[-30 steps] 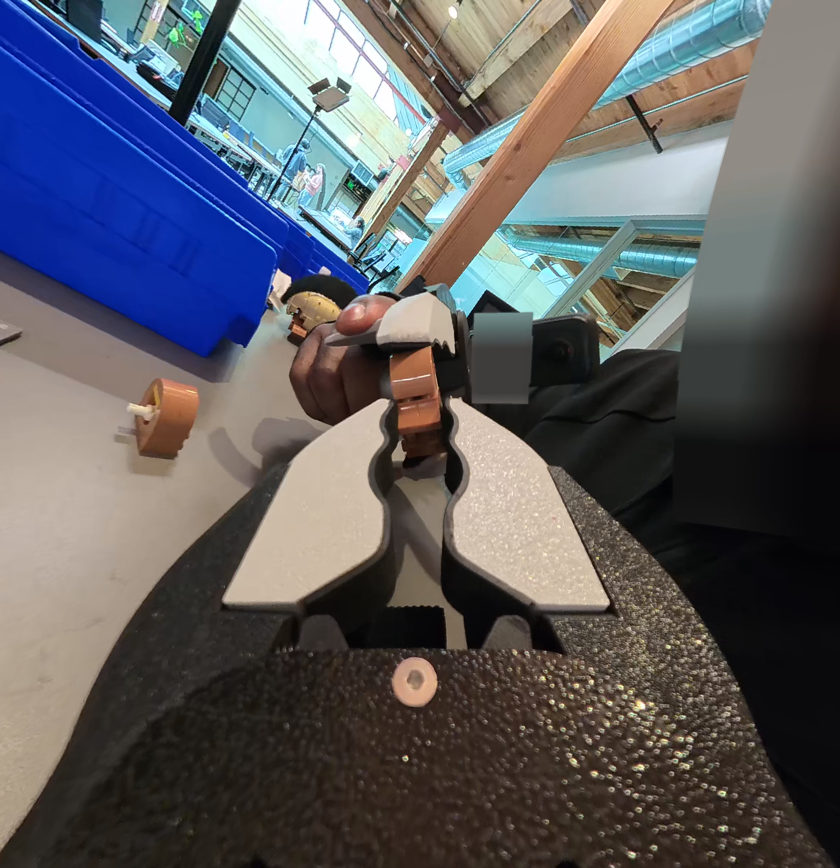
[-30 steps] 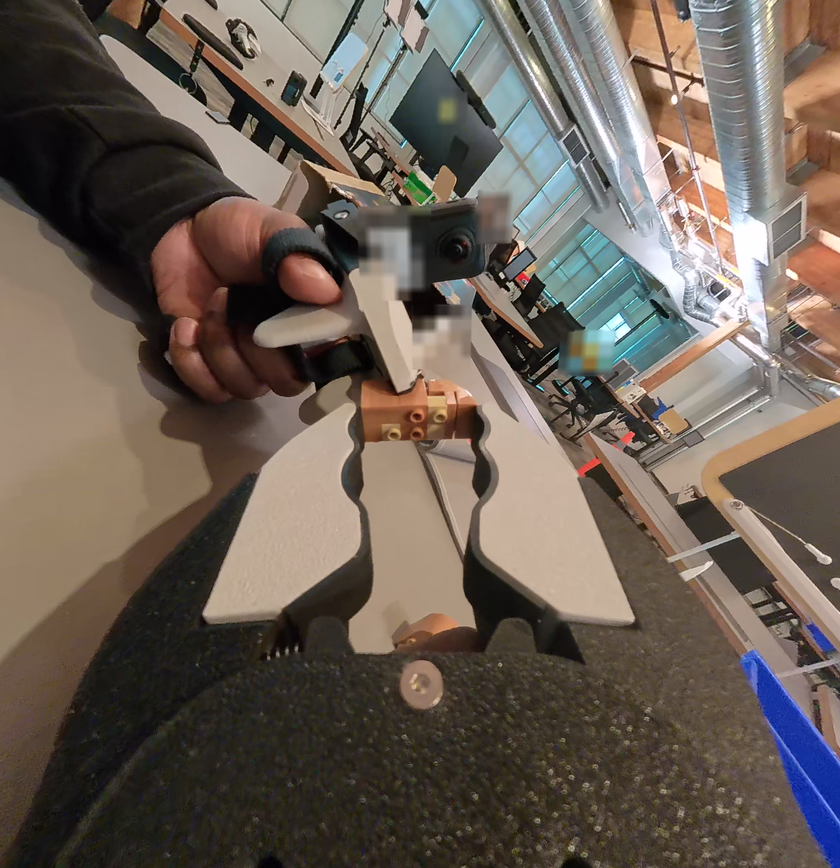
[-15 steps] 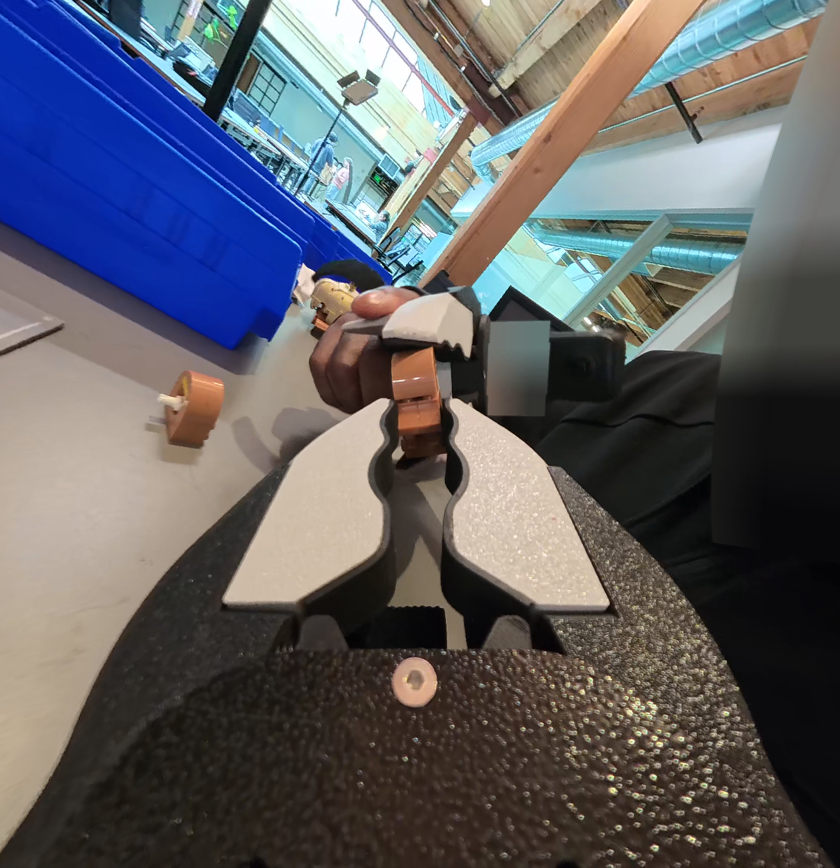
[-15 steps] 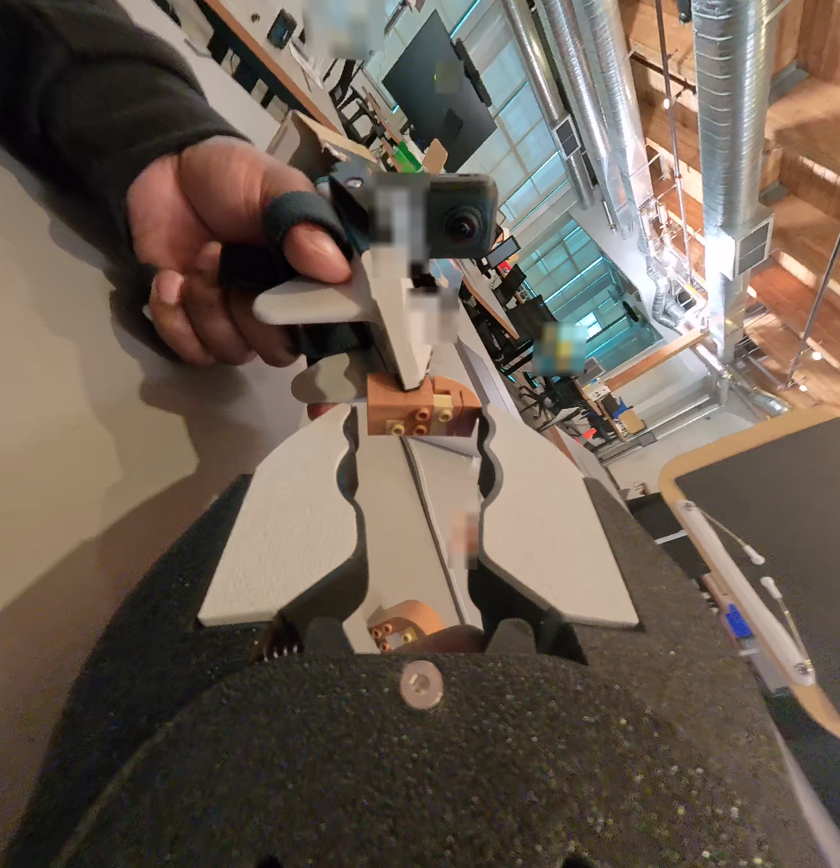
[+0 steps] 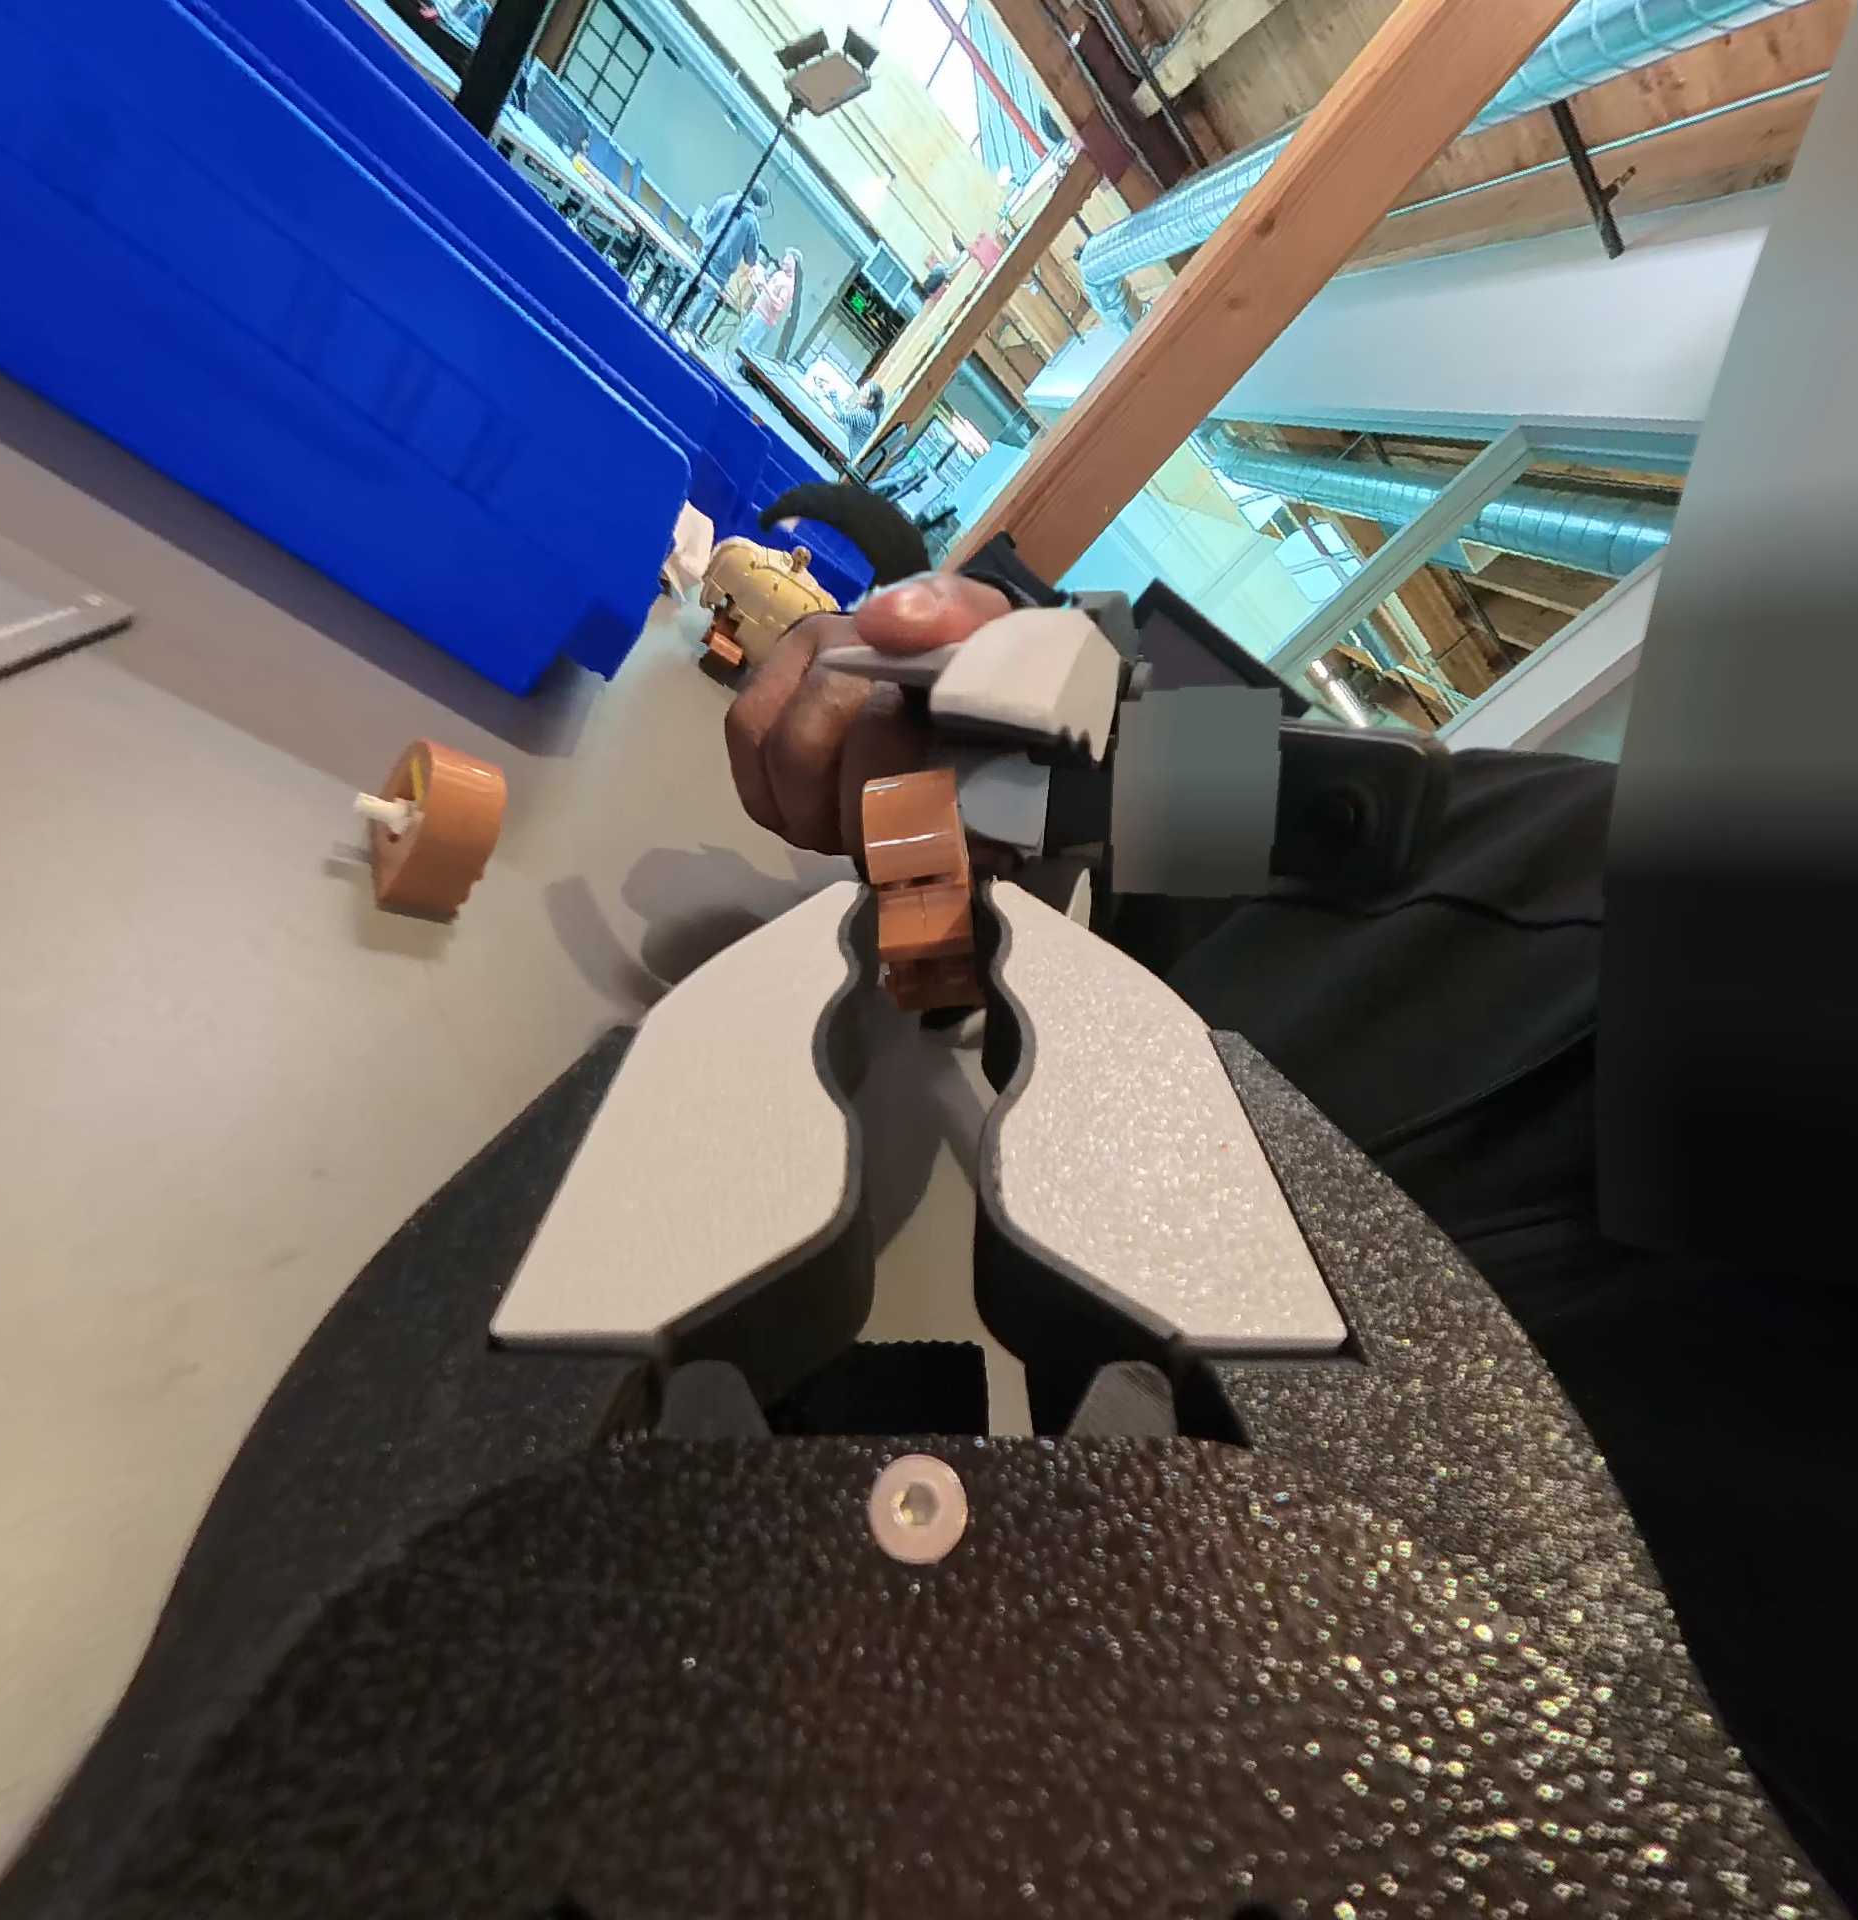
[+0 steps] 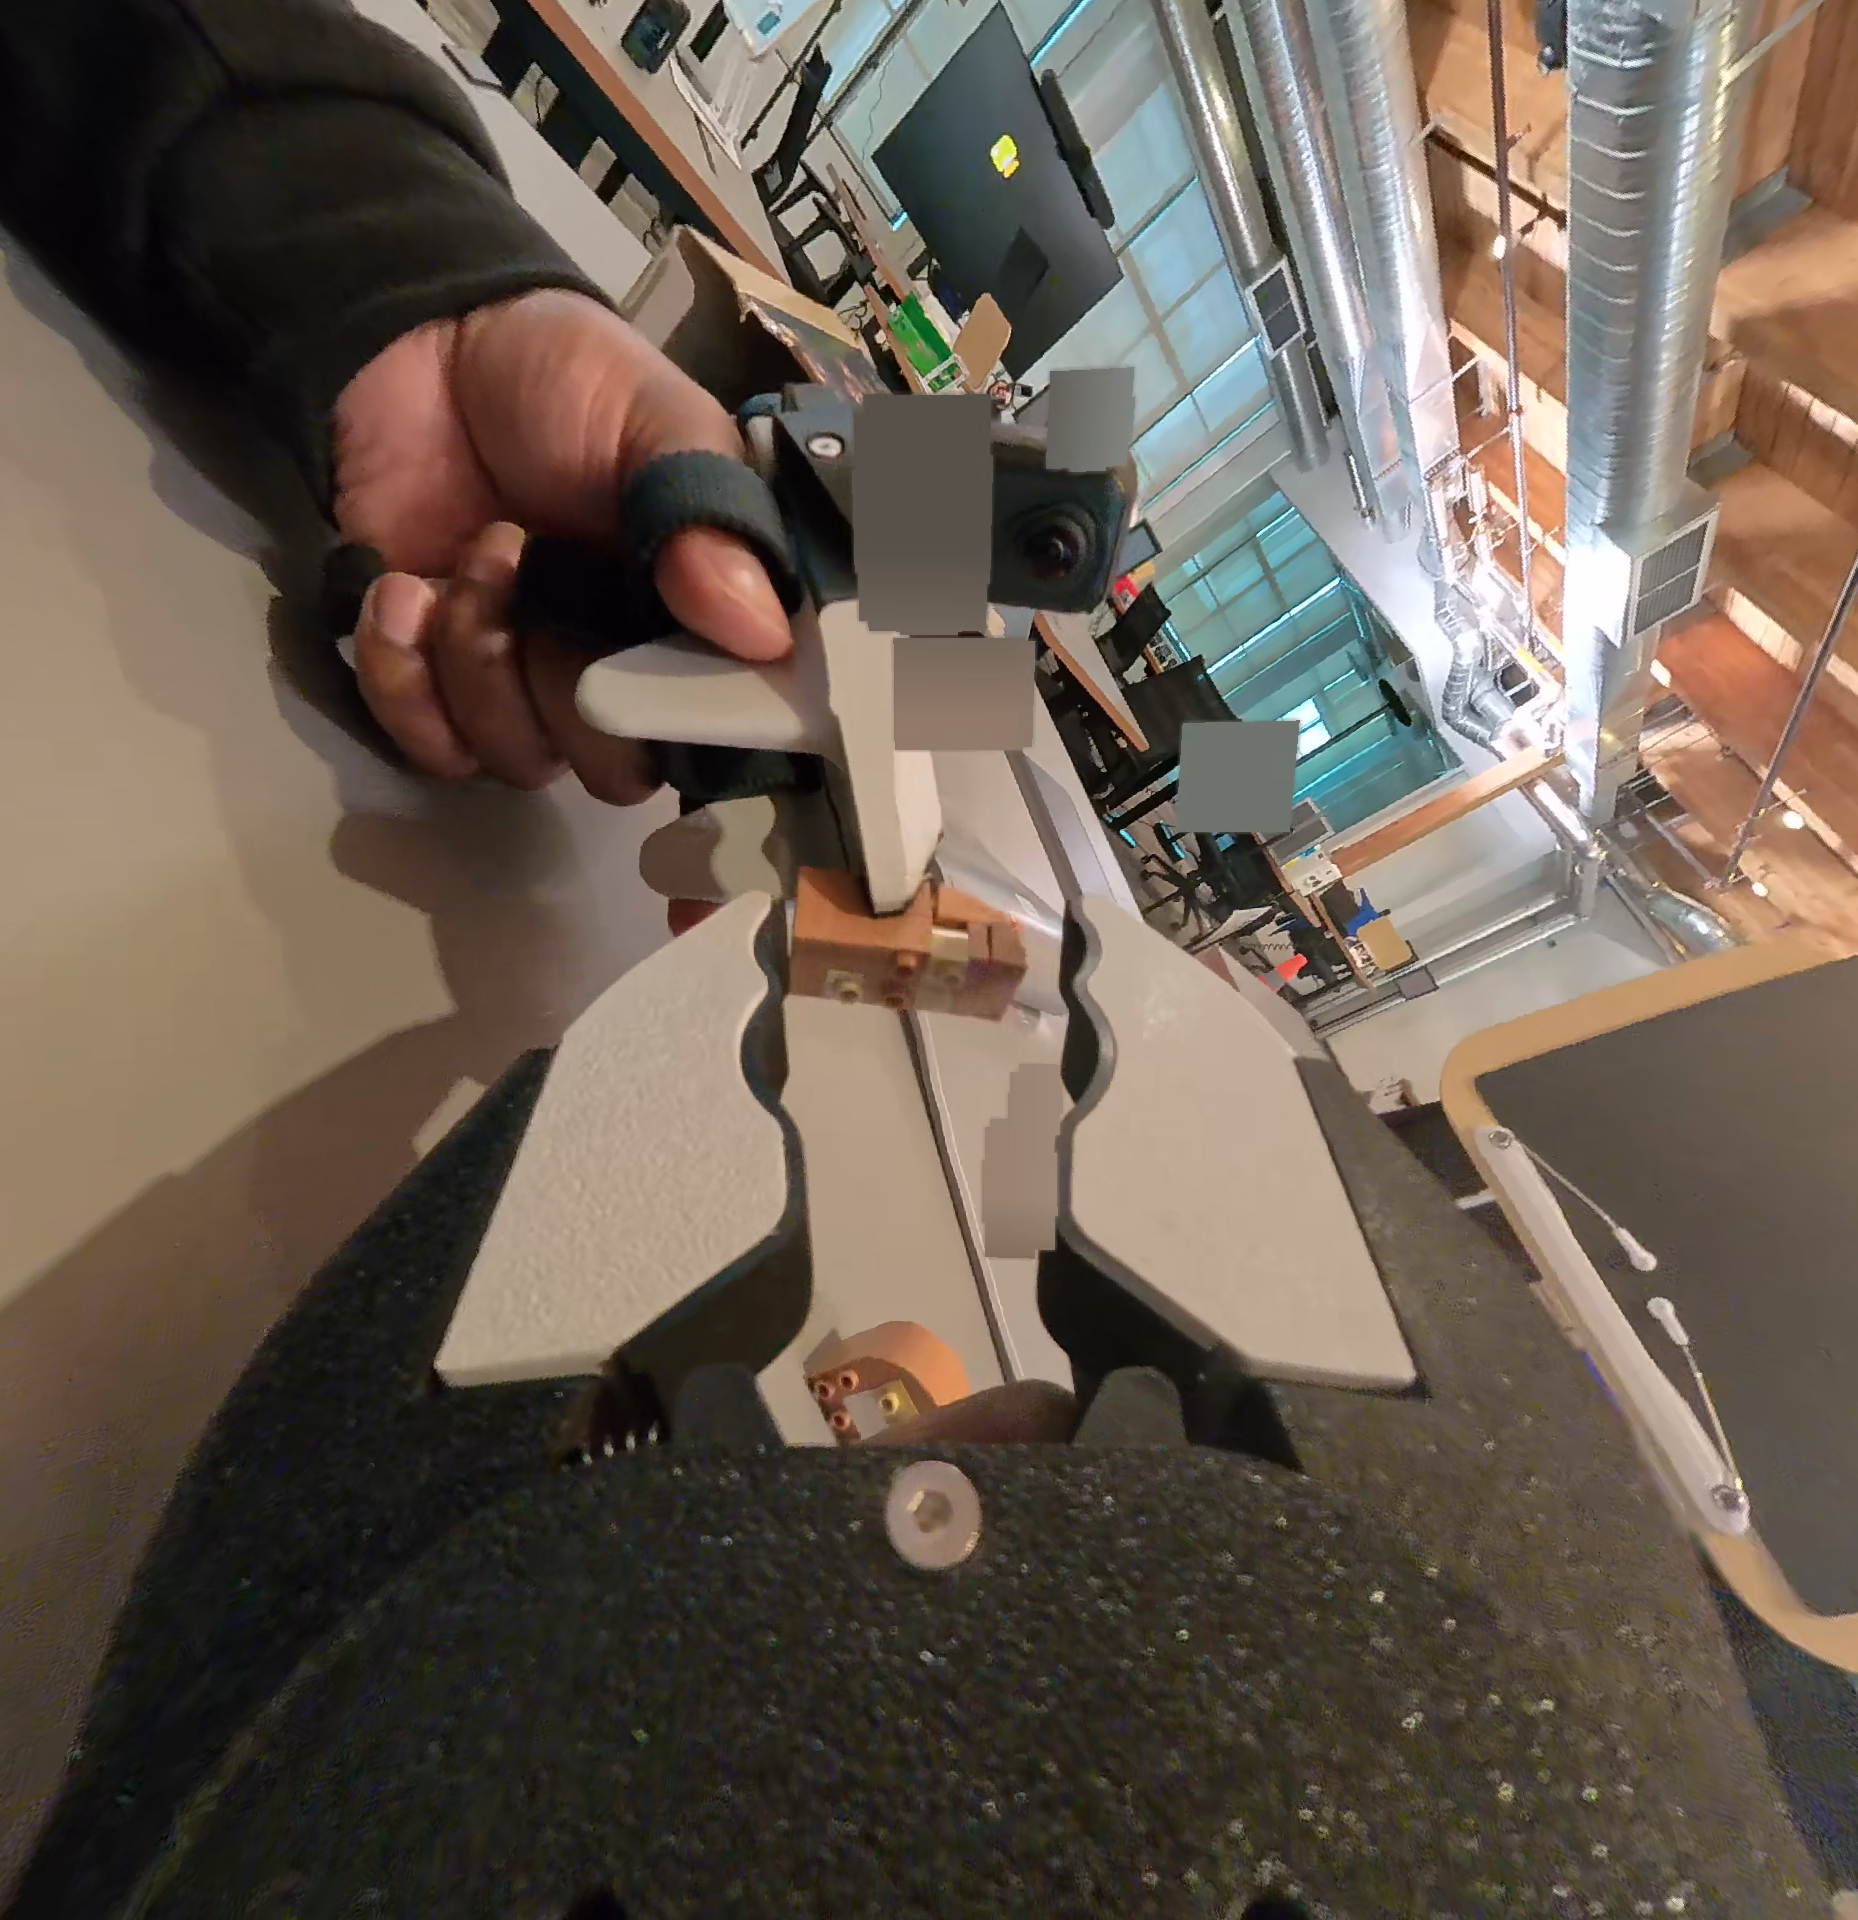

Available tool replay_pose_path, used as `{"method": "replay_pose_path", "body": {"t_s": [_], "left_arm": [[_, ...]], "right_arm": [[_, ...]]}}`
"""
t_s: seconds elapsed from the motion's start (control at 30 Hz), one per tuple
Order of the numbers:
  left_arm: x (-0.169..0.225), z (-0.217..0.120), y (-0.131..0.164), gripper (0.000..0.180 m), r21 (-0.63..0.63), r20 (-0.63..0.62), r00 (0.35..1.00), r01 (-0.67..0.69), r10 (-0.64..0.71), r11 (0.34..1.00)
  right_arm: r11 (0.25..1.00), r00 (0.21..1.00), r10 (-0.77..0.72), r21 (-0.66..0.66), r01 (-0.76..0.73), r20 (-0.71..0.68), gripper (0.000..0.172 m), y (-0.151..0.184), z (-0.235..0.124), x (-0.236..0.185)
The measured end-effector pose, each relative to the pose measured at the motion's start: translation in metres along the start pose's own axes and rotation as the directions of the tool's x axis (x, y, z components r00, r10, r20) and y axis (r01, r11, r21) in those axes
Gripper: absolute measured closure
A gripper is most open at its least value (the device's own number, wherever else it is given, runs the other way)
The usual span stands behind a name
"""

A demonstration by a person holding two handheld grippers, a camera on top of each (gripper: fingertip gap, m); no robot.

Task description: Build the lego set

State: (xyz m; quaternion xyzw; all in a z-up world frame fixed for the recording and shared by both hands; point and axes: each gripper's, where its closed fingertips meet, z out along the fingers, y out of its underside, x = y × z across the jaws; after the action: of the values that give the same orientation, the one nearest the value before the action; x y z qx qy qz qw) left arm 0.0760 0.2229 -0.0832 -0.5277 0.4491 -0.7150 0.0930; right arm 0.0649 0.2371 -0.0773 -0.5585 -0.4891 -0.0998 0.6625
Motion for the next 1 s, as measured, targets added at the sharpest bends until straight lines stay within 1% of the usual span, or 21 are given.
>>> {"method": "replay_pose_path", "body": {"t_s": [0.1, 0.6, 1.0], "left_arm": [[0.000, -0.001, -0.002, 0.163, 0.010, 0.000, 1.000, -0.002, 0.002, 1.000], [-0.005, 0.001, 0.008, 0.163, -0.046, 0.029, 1.000, 0.012, -0.010, 0.999], [-0.006, 0.002, 0.015, 0.163, -0.094, 0.042, 0.999, 0.021, -0.017, 0.995]], "right_arm": [[1.000, 1.000, 0.007, -0.016, -0.007, 0.009, 0.126, 0.003, 0.001, -0.001], [0.997, 0.991, 0.072, -0.044, -0.068, 0.109, 0.128, 0.009, -0.001, -0.011], [0.997, 0.987, 0.053, -0.064, -0.044, 0.152, 0.129, 0.010, -0.003, -0.017]]}}
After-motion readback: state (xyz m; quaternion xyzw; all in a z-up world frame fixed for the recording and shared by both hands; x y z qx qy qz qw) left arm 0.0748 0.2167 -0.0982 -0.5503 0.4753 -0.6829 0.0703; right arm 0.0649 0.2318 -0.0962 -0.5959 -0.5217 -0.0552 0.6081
